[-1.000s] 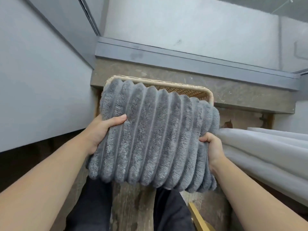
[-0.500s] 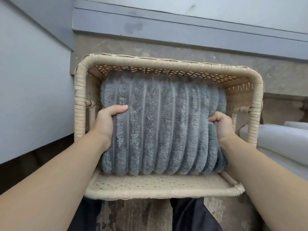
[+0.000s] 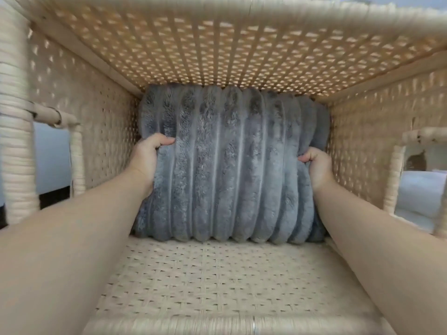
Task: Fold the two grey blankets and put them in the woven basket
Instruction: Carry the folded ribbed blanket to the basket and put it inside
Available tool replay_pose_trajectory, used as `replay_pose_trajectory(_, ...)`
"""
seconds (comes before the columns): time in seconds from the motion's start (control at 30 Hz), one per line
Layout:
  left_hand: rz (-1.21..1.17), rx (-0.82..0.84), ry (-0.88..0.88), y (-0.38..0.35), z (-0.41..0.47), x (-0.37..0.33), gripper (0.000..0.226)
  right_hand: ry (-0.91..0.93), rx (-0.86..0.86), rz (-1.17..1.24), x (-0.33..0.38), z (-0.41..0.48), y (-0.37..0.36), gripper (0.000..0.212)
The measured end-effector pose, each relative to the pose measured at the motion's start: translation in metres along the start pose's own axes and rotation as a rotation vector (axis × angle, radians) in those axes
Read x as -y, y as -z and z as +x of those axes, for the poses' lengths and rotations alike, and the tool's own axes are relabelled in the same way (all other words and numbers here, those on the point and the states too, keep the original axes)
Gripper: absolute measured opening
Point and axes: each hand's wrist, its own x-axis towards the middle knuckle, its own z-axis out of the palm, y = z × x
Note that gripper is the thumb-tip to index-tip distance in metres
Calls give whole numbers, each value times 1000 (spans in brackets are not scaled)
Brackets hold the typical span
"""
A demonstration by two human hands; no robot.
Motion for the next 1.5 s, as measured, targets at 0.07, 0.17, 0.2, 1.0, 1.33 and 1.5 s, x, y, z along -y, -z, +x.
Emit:
replay_pose_trajectory(0.07,8,-4,66,-1,0,-1,82,7,-18,-27,-1,0,0,30)
replay_pose_trajectory(0.17,207,-50,57,2,-15,-10,84,14,-106,-192,5,-18,1,27)
replay_pose_trajectory(0.2,270,-66,38,2,-25,-16,81,29,-159,-332,9,-29,-1,18)
replay_pose_trajectory(1.0,1883,283,-354,7,-35,-32,147,327,277,-2130,30,-54,-8,149)
replay_pose_trajectory(1.33,1933,230,-160,-16,6,-15,152,167,224,-2221,7,-5,-26,154)
replay_pose_trajectory(1.5,1919,243,-90,-23,27,-8,153,109,245,-2295,1,21,-29,152)
